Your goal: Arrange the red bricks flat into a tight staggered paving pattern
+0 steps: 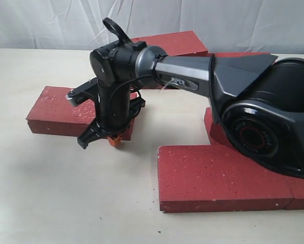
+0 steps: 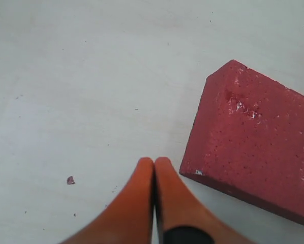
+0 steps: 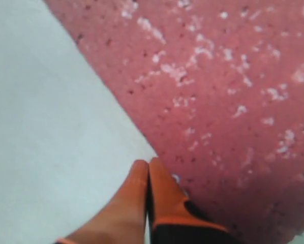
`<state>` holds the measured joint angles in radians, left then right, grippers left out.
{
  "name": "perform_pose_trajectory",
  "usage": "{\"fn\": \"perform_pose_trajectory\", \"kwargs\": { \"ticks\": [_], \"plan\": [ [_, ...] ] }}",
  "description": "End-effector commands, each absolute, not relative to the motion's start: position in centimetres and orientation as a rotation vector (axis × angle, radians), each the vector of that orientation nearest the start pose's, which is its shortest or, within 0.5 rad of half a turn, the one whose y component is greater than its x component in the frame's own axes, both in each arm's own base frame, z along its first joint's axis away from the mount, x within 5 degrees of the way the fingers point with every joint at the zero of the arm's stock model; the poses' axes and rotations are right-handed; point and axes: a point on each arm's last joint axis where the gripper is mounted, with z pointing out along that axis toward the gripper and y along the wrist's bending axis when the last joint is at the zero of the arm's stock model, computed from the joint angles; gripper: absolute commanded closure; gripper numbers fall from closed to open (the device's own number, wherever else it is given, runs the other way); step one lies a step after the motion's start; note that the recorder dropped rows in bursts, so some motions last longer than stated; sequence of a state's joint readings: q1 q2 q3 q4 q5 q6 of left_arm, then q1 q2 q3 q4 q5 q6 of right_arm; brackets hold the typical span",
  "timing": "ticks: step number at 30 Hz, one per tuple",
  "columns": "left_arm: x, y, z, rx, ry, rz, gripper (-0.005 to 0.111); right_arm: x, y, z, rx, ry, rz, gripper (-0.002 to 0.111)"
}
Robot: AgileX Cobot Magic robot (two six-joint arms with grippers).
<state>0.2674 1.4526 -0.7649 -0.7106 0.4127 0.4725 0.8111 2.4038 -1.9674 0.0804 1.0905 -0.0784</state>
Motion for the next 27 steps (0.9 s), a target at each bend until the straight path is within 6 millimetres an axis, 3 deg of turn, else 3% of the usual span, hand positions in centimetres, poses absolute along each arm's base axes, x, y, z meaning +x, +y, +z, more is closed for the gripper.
{"fn": "perform_pose_trajectory", "kwargs": {
  "ticks": [1,7,15,20,24,27],
  "plan": [
    [27.2,4.9,21.6,-0.470,2.419,-0.311,0.107,34.1,35.2,13.9,-1.223,2.764,0.177,0.109],
    [27.3,4.9,21.6,-0.470,2.416,-0.310,0.107,34.1,34.7,15.6,-1.283,2.735,0.178,0.109],
    [28.3,5.0,20.2,-0.517,2.431,-0.370,0.107,33.7,33.0,21.4,-1.528,2.536,0.190,0.109],
    [31.1,4.3,18.8,-0.410,2.474,-0.562,0.107,32.5,34.1,22.1,-1.787,2.326,0.478,0.109],
    [33.0,5.0,18.0,-0.410,2.481,-0.530,0.107,32.4,35.0,21.6,-1.748,2.312,0.599,0.109],
    [33.7,4.8,16.3,-0.413,2.537,-0.596,0.107,32.7,35.4,20.3,-1.746,2.311,0.608,0.109]
  ]
}}
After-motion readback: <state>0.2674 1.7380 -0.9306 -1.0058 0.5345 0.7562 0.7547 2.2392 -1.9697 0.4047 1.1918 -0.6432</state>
